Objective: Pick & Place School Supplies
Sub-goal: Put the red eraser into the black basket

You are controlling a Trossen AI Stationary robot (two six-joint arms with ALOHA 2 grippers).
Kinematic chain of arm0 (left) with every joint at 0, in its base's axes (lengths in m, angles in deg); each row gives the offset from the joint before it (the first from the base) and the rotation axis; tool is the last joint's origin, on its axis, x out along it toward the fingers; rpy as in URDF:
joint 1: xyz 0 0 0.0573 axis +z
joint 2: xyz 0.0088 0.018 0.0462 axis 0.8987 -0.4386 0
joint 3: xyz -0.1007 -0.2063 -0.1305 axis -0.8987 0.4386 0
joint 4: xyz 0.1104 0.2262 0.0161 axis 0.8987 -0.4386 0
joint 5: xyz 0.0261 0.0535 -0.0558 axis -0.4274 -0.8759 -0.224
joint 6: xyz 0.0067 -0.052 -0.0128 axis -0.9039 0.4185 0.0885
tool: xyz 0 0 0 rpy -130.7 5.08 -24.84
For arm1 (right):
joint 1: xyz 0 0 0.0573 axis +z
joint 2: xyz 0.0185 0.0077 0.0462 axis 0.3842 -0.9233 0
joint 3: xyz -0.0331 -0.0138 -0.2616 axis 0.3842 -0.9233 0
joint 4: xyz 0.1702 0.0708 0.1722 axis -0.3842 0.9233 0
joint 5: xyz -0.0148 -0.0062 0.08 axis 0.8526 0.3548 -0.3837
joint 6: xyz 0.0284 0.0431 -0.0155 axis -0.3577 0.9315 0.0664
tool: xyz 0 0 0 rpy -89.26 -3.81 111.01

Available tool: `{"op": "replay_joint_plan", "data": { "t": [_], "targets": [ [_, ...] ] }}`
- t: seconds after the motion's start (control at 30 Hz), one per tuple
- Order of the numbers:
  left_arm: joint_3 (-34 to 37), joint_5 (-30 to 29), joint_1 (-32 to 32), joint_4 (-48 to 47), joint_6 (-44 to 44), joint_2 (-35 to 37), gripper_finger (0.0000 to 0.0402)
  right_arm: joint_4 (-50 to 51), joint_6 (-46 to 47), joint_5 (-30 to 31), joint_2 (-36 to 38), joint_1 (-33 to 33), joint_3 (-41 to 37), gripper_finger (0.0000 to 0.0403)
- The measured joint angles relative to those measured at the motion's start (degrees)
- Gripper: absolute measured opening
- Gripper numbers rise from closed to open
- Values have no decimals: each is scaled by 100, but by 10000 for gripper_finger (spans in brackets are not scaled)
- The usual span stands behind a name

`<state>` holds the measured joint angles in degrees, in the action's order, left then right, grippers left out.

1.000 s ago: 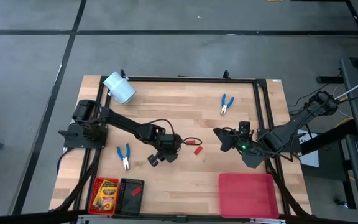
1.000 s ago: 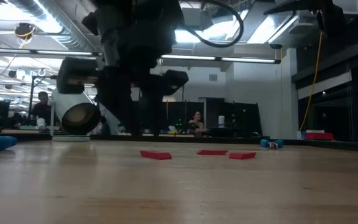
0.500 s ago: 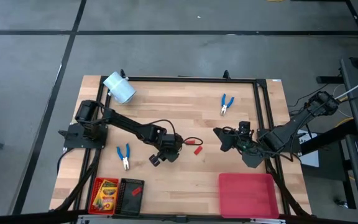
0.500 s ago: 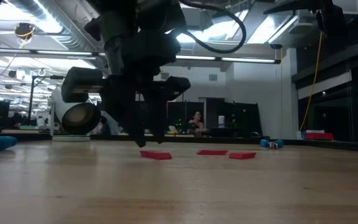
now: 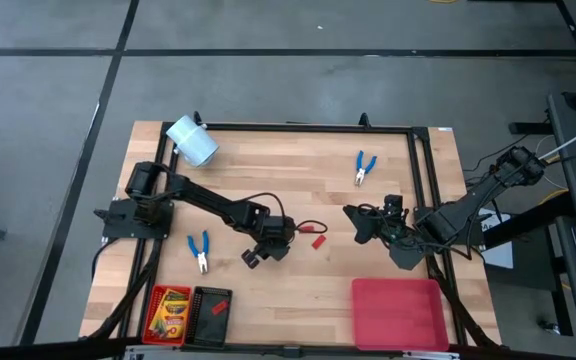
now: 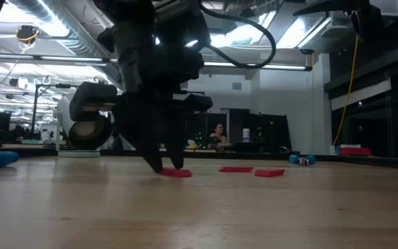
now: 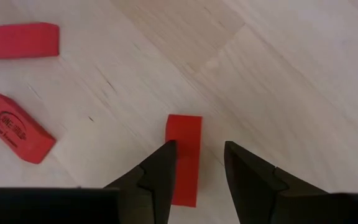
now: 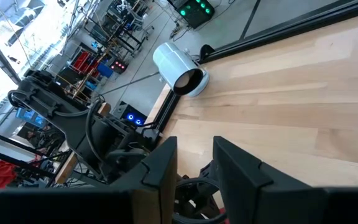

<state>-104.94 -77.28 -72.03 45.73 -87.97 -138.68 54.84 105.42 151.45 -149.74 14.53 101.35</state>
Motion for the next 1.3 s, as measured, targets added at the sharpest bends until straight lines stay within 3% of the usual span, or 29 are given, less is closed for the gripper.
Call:
{"op": "replay_joint_plan", "data": {
  "t": [0.63,0.73,0.97,1.3],
  "targets": [
    [0,201,421,109,85,-155,127,-2,0,-1,0,7,0,107],
    [0,225,458,85,143,-155,107,-2,0,-1,0,7,0,107],
    [-2,426,480,28,221,-129,15,0,0,-3,0,7,0,107],
    [-78,468,486,-78,369,-131,0,-2,4,-45,0,11,0,107]
  ]
}}
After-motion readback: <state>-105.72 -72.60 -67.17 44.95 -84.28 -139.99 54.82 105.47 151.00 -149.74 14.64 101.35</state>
